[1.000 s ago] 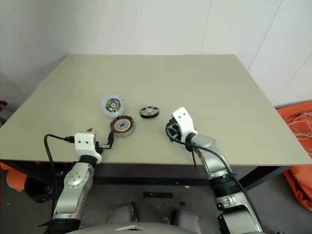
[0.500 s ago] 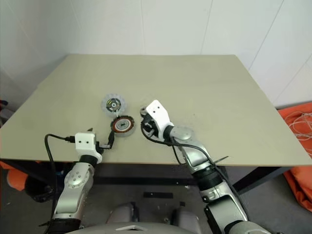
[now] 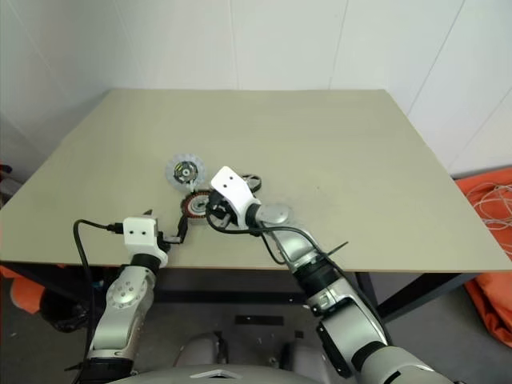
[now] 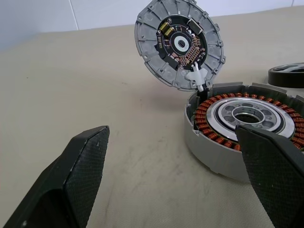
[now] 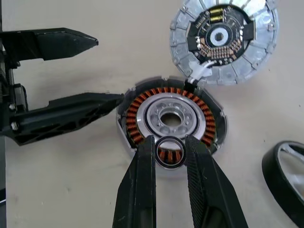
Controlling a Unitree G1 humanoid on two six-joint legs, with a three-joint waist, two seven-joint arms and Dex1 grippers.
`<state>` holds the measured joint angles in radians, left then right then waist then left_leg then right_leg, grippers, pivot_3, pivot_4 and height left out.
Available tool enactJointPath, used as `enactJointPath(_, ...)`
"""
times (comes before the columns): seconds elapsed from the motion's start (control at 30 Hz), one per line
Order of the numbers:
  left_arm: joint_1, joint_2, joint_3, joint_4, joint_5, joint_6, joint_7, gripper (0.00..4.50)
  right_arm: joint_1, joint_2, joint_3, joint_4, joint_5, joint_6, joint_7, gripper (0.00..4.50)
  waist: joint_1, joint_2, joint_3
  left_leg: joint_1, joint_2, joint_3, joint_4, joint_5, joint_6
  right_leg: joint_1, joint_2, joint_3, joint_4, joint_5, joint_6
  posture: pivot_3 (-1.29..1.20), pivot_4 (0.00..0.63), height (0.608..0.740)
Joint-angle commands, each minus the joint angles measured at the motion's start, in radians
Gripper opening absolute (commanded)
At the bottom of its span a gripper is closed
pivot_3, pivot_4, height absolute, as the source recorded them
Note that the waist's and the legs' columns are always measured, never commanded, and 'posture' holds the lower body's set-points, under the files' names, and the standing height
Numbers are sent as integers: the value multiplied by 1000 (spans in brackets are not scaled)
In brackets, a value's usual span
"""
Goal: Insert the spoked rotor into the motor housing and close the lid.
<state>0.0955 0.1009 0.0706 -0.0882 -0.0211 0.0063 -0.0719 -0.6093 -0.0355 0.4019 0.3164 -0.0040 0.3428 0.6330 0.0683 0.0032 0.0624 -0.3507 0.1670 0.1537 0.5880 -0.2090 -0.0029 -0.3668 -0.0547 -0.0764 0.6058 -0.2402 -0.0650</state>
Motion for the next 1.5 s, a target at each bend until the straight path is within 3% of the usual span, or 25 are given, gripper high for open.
enactJointPath(0.03,-9,1,1,-18,4,-24,4,4500,-44,31,9,36,-12,-58,7,576,1,0,0,0,0,0,0,0,0,0,0,0,0,0,0,0,0,740)
enactJointPath(0.83,-7,3,1,-26,6,-23,7,4500,-194,132,-46,408,-63,-251,-67,576,0,0,0,0,0,0,0,0,0,0,0,0,1,0,-1,0,0,740)
enactJointPath(1.3,-2,0,-3,-29,6,-23,6,4500,-214,147,-73,458,-69,-283,-79,576,0,0,0,0,0,0,0,0,0,-1,0,0,1,0,-2,0,0,740)
enactJointPath(1.5,1,0,-3,-31,7,-22,6,4500,-202,155,-69,436,-68,-281,-62,2593,0,0,0,0,0,0,0,0,0,-1,0,0,2,-1,-2,0,0,740)
